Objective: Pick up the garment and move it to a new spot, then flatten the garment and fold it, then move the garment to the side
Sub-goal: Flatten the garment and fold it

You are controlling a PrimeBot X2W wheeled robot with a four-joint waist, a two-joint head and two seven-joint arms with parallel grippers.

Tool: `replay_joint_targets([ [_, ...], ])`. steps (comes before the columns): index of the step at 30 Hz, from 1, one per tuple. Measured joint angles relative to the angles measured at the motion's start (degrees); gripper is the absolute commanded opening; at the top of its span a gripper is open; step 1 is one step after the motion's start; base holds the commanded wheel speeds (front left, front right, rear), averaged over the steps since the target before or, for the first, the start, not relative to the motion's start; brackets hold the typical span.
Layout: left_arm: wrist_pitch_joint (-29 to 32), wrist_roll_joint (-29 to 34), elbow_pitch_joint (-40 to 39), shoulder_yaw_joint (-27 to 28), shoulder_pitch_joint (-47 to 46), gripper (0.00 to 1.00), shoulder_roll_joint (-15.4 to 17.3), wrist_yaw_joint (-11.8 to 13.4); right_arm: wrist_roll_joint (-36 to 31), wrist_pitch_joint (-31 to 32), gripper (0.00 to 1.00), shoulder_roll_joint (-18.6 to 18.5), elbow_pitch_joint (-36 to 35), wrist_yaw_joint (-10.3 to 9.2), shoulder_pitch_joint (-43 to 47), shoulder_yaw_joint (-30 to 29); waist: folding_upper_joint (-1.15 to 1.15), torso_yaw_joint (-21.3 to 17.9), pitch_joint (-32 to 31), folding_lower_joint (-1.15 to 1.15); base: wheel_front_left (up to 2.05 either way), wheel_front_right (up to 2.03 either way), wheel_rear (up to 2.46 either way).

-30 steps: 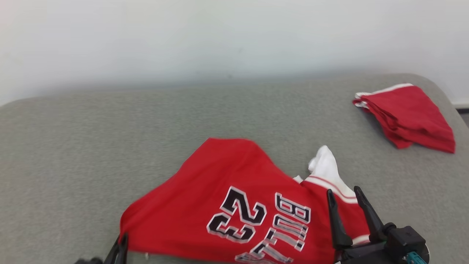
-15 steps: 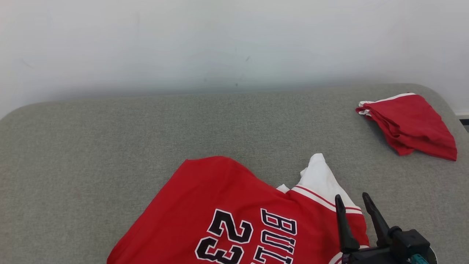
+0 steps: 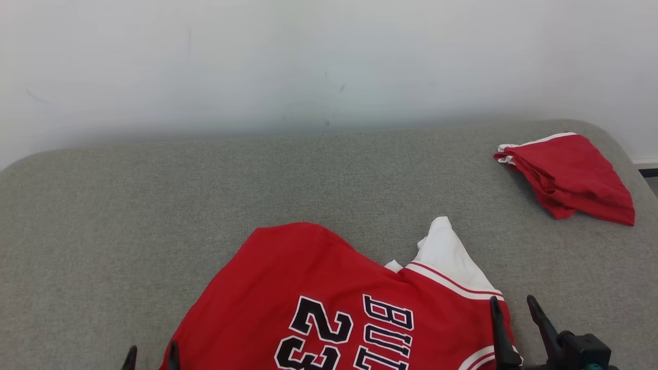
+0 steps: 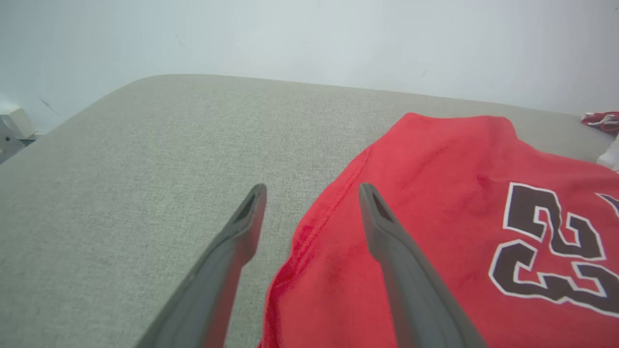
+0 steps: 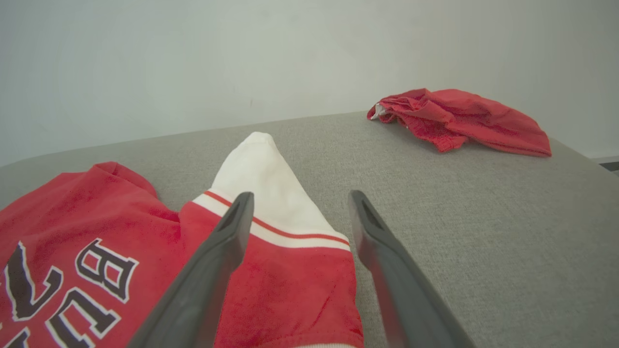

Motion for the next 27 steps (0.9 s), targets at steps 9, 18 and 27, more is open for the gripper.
replay_joint_targets([
  [9, -0.1, 6.5, -3.8, 6.9, -1.4, 1.00, -2.6, -0.5, 1.5, 0.4, 1.00, -2.4, 11.4, 0.00, -3.0, -0.5, 0.00, -0.9, 0.5, 0.00, 0.00, 0.00, 0.00],
  [18, -0.1, 10.9, -3.2, 10.9, -0.6, 1.00, -7.3, -4.4, 4.6, 3.2, 1.00, -3.0, 21.0, 0.00, -6.4, 2.5, 0.00, 0.0, 0.5, 0.00, 0.00, 0.00, 0.00],
  [27, -0.1, 14.0, -3.3, 13.7, -0.6, 1.00, -9.9, -6.6, 6.6, 1.7, 0.00, -5.0, 23.4, 0.01, -9.0, 5.4, 0.00, 1.1, 0.4, 0.00, 0.00, 0.00, 0.00],
])
